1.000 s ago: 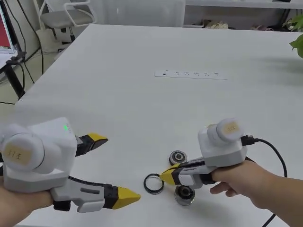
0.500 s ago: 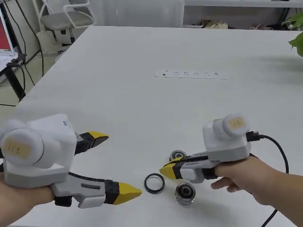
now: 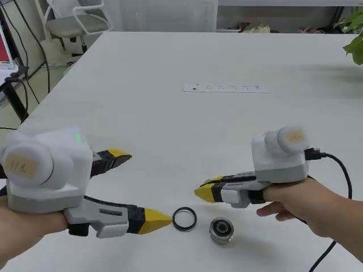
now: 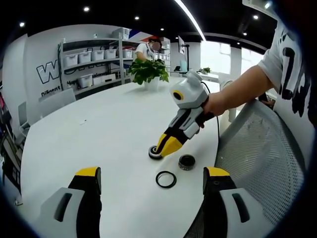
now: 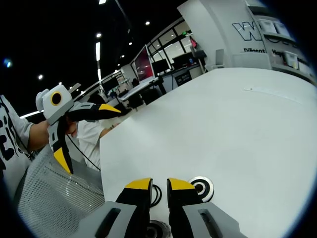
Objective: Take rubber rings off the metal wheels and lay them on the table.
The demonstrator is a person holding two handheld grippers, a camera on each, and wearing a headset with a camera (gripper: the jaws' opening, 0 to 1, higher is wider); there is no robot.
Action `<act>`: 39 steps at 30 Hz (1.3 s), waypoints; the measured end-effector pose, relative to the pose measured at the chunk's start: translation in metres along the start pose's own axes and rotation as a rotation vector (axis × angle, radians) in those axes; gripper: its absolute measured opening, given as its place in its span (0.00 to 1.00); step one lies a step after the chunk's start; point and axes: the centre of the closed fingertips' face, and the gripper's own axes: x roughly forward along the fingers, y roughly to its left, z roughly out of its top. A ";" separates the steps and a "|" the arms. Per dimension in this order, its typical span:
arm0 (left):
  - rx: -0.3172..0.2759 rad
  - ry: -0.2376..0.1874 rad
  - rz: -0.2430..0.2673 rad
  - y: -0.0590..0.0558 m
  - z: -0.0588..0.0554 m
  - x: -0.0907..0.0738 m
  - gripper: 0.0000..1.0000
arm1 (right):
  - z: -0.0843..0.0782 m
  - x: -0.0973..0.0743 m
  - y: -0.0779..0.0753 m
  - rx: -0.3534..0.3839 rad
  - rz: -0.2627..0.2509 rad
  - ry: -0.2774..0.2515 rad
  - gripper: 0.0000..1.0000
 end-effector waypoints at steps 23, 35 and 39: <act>0.008 -0.005 -0.021 0.006 0.015 0.018 0.80 | 0.017 -0.032 -0.033 0.008 -0.093 -0.087 0.12; -0.007 -0.009 -0.030 0.013 0.019 0.027 0.79 | 0.012 -0.039 -0.043 -0.027 -0.116 -0.092 0.15; -0.017 -0.008 -0.036 0.015 0.020 0.031 0.79 | 0.010 -0.040 -0.047 -0.035 -0.123 -0.087 0.15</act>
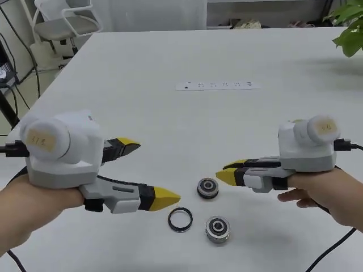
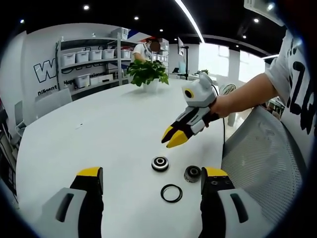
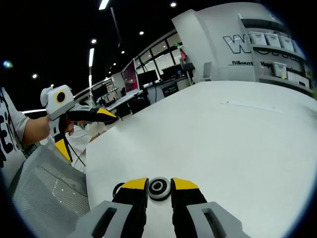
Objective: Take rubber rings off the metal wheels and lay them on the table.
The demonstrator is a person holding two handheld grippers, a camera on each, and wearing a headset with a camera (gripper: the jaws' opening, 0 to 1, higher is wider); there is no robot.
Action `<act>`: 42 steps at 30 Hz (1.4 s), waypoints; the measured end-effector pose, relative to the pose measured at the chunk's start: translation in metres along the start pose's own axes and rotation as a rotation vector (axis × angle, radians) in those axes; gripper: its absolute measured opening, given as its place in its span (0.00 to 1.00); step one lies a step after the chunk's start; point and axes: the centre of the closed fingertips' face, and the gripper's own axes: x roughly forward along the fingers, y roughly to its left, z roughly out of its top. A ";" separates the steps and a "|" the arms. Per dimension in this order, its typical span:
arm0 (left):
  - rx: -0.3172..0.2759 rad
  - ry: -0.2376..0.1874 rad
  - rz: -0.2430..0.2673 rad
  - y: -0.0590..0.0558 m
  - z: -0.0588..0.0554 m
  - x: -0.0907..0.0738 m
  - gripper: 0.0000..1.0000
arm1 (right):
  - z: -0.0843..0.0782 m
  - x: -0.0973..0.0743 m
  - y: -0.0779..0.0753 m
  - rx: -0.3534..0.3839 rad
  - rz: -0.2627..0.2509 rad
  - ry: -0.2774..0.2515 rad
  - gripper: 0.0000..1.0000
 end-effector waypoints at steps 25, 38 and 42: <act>-0.034 0.012 -0.032 0.010 0.003 0.029 0.75 | -0.015 0.001 -0.007 -0.071 -0.002 0.029 0.20; -0.015 0.050 -0.058 0.007 -0.006 0.047 0.72 | -0.029 0.006 -0.010 -0.128 0.014 0.076 0.20; -0.014 0.059 -0.068 0.005 -0.009 0.052 0.71 | -0.034 0.008 -0.008 -0.146 0.024 0.095 0.20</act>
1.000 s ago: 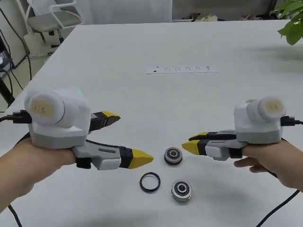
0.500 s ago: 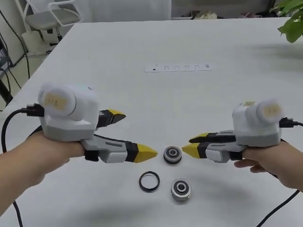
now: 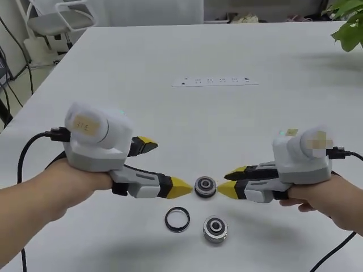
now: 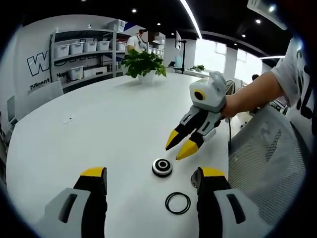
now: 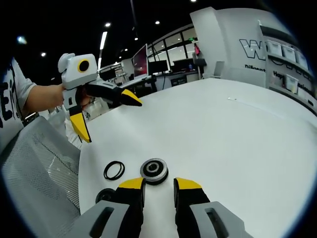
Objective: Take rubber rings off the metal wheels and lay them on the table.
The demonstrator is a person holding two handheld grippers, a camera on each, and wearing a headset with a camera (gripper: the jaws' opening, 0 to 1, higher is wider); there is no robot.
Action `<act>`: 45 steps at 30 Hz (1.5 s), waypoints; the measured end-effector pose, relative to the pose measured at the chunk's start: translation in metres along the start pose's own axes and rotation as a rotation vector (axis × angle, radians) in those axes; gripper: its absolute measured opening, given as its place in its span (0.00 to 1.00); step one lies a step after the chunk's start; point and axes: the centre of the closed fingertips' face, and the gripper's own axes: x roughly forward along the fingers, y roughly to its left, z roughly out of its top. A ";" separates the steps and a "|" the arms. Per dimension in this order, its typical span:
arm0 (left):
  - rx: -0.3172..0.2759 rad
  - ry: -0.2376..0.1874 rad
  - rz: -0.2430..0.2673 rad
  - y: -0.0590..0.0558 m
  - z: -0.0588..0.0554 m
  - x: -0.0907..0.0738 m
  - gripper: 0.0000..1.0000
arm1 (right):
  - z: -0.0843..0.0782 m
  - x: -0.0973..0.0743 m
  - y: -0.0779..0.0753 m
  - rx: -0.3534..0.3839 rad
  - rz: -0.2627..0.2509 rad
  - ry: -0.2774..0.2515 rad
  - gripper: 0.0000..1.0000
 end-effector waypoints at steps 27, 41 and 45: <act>-0.023 0.031 -0.056 -0.009 -0.012 0.033 0.57 | -0.012 0.017 0.009 -0.036 0.015 0.034 0.18; -0.035 0.038 -0.100 -0.019 -0.015 0.054 0.44 | -0.012 0.019 0.007 -0.013 0.007 0.011 0.15; -0.040 0.044 -0.109 -0.021 -0.015 0.058 0.40 | -0.012 0.020 0.007 -0.012 0.005 0.008 0.15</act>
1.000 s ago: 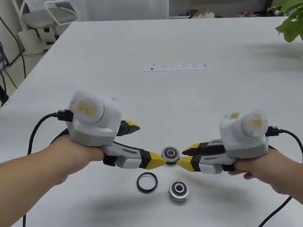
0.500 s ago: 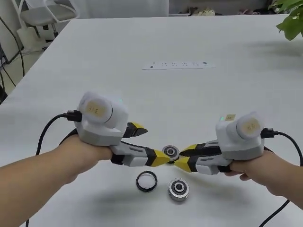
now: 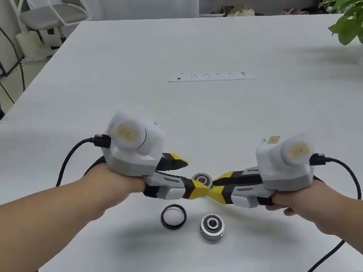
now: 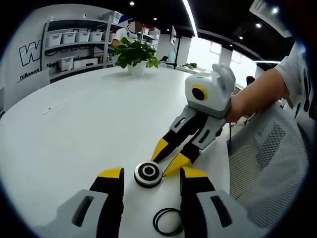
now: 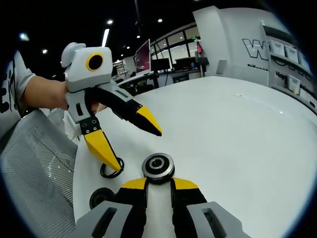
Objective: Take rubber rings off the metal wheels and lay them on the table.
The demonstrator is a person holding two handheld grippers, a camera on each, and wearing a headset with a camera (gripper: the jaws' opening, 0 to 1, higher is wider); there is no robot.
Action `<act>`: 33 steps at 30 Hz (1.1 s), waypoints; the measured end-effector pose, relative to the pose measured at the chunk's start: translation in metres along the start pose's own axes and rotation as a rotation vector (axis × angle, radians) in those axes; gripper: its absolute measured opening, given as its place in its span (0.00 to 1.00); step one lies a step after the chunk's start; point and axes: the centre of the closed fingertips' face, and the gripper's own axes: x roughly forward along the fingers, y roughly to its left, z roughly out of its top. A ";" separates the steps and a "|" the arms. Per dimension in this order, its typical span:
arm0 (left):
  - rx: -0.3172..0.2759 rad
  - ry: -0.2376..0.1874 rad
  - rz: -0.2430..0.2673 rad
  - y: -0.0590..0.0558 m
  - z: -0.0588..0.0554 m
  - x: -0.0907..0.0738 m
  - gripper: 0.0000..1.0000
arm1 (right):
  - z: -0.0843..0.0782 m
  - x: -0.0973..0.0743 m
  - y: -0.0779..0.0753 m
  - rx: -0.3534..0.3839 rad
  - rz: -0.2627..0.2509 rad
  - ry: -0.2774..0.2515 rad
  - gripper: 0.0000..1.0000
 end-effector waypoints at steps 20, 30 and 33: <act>0.028 0.053 -0.034 -0.006 -0.009 0.016 0.23 | -0.001 0.000 -0.001 0.000 -0.005 -0.006 0.12; -0.014 0.029 -0.025 -0.001 -0.008 0.016 0.17 | 0.000 0.000 -0.002 0.000 -0.008 -0.010 0.12; 0.001 0.030 -0.014 0.001 -0.009 0.016 0.14 | 0.000 0.000 -0.002 -0.001 -0.008 -0.011 0.12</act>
